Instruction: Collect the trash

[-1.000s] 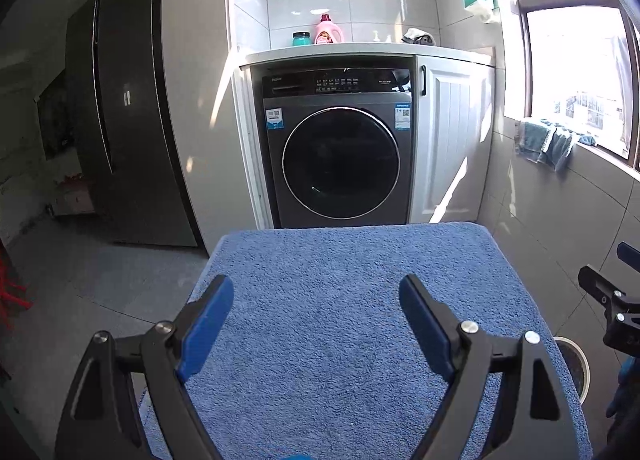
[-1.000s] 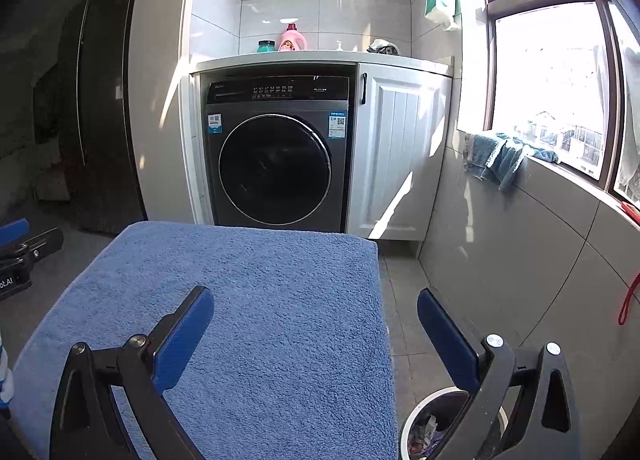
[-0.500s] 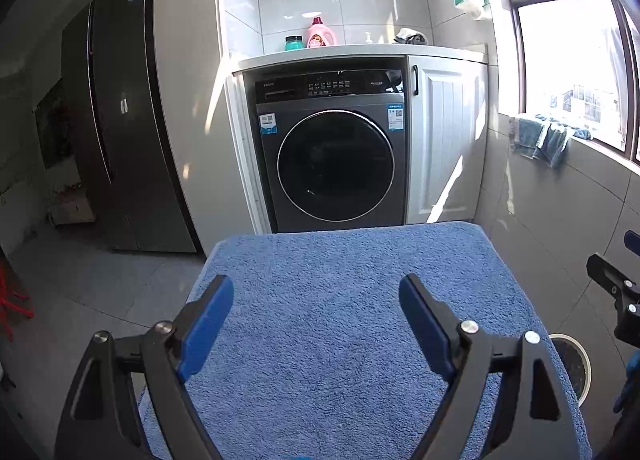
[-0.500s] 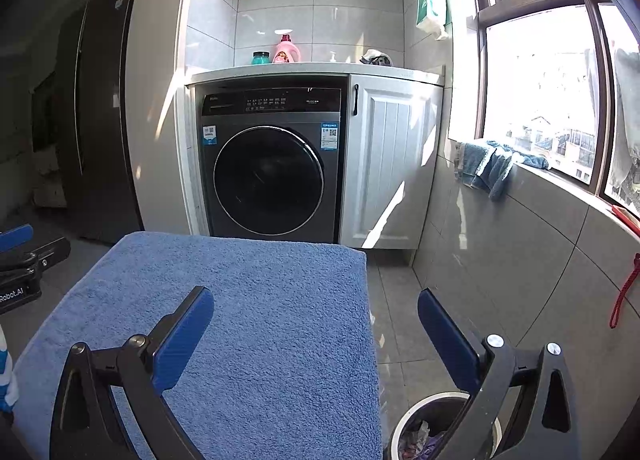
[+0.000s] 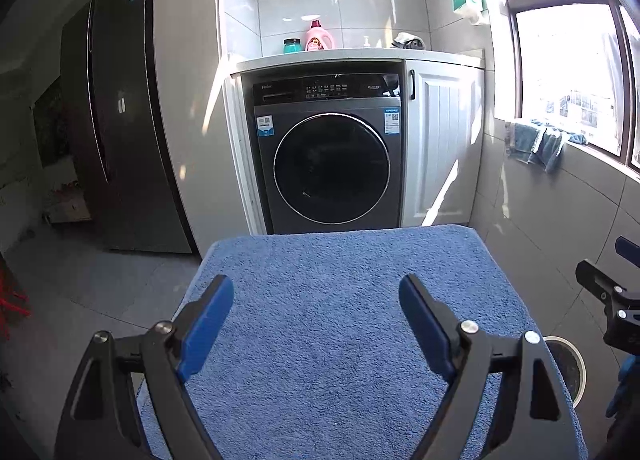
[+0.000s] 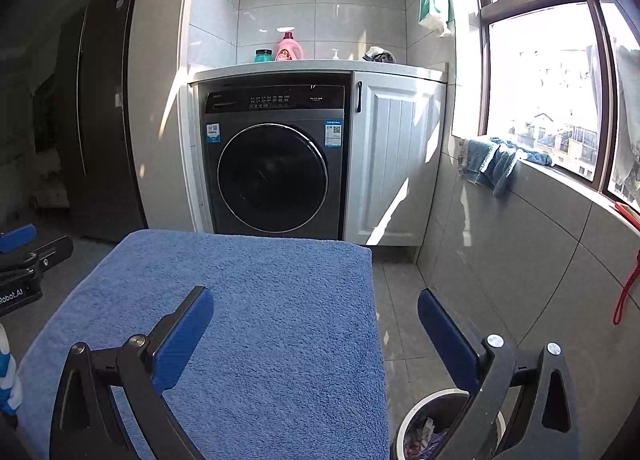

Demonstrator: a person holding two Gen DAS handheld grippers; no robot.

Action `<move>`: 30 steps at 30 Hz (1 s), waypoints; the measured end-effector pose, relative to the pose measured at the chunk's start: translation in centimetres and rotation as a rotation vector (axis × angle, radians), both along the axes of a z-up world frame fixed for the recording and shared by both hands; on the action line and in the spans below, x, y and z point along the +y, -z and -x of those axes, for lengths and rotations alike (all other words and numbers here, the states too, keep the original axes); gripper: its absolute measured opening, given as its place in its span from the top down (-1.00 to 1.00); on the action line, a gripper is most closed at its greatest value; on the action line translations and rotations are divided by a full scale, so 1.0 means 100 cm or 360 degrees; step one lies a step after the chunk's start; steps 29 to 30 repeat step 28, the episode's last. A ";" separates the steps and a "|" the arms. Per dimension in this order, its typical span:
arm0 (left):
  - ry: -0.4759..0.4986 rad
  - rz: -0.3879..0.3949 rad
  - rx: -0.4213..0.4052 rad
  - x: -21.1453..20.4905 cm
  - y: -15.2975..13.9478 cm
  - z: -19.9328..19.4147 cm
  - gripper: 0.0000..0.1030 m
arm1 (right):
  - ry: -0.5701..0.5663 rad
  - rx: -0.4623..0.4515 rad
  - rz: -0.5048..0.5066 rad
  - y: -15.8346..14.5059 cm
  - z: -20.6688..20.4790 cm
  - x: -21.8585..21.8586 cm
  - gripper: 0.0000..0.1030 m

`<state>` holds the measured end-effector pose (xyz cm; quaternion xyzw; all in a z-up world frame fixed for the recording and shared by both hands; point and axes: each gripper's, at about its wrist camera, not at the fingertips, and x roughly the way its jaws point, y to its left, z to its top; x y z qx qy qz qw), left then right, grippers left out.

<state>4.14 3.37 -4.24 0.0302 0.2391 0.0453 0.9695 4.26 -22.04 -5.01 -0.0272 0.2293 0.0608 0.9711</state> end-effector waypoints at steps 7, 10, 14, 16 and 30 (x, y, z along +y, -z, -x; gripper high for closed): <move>-0.0016 0.0003 -0.0026 0.003 -0.003 0.001 -0.64 | -0.0007 0.0009 0.0011 0.002 -0.001 0.004 -1.00; -0.0024 0.0006 -0.0029 0.005 -0.005 0.000 -0.64 | -0.0004 0.0009 0.0008 0.002 -0.002 0.004 -1.00; -0.0036 -0.0001 -0.0044 0.005 -0.007 0.001 -0.64 | 0.0003 0.0008 0.0008 0.002 -0.002 0.004 -1.00; -0.0033 0.0001 -0.0046 0.005 -0.008 0.001 -0.64 | 0.0005 0.0011 0.0007 0.002 -0.002 0.003 -1.00; -0.0023 0.0006 -0.0056 0.004 -0.011 0.005 -0.64 | 0.0020 0.0004 0.0028 0.000 -0.001 0.000 -1.00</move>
